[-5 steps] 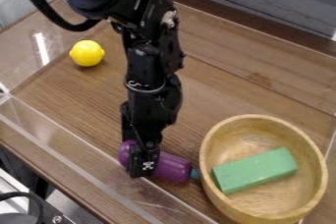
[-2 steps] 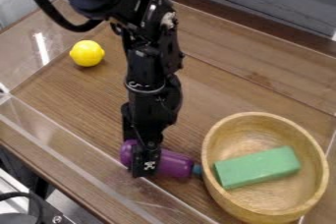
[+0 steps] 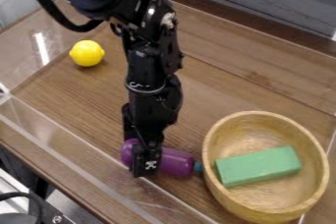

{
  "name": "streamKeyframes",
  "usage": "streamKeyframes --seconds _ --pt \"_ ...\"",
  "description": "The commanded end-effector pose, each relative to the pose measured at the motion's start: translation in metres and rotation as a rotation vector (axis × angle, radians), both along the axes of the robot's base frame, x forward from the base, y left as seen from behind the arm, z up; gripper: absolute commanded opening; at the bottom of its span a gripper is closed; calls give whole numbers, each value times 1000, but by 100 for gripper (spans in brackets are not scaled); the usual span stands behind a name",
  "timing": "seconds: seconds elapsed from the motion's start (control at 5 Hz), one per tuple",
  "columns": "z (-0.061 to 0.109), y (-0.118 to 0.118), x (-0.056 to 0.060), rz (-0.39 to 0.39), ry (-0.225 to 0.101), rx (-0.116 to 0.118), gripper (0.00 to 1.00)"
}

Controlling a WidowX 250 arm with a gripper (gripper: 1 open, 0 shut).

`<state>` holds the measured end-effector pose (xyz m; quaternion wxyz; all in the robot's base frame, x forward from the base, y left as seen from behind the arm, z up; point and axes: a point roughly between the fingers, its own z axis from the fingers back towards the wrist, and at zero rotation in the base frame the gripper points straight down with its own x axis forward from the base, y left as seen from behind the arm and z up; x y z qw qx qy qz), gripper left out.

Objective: Remove the purple eggplant from inside the brown bowl and put it on the table

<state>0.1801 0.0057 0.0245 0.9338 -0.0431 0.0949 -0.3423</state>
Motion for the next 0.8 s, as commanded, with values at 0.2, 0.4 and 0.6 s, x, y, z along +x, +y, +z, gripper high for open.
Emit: streamKeyframes --seconds 0.2,0.4,0.6 --pt "1 1 2 14 -15 -6 0" --pt "1 2 2 21 -16 -9 0" --pt "2 2 2 29 -17 -12 0"
